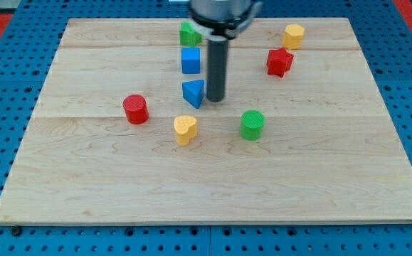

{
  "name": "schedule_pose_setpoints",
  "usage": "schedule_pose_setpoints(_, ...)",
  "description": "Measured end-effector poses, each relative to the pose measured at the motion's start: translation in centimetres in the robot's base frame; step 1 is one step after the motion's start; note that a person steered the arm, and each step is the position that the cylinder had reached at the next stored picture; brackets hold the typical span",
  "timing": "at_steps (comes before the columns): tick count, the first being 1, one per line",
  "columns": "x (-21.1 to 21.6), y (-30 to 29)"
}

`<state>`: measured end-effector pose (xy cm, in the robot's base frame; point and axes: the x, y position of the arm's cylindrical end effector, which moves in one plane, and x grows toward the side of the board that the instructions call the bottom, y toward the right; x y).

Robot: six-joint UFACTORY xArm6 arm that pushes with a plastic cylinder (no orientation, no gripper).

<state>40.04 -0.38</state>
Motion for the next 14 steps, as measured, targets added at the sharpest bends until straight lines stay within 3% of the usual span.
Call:
schedule_pose_setpoints(1,0.0,-3.1)
schedule_pose_setpoints(2,-0.1,3.0)
schedule_pose_setpoints(3,-0.6,13.7)
schedule_pose_setpoints(4,-3.5,22.8)
schedule_pose_setpoints(5,-9.8,28.9)
schedule_pose_setpoints(6,-16.1,25.7)
schedule_pose_setpoints(7,-18.4,19.5)
schedule_pose_setpoints(8,-17.2,15.3)
schedule_pose_setpoints(10,-16.2,21.5)
schedule_pose_setpoints(12,-18.2,20.6)
schedule_pose_setpoints(14,-15.5,17.6)
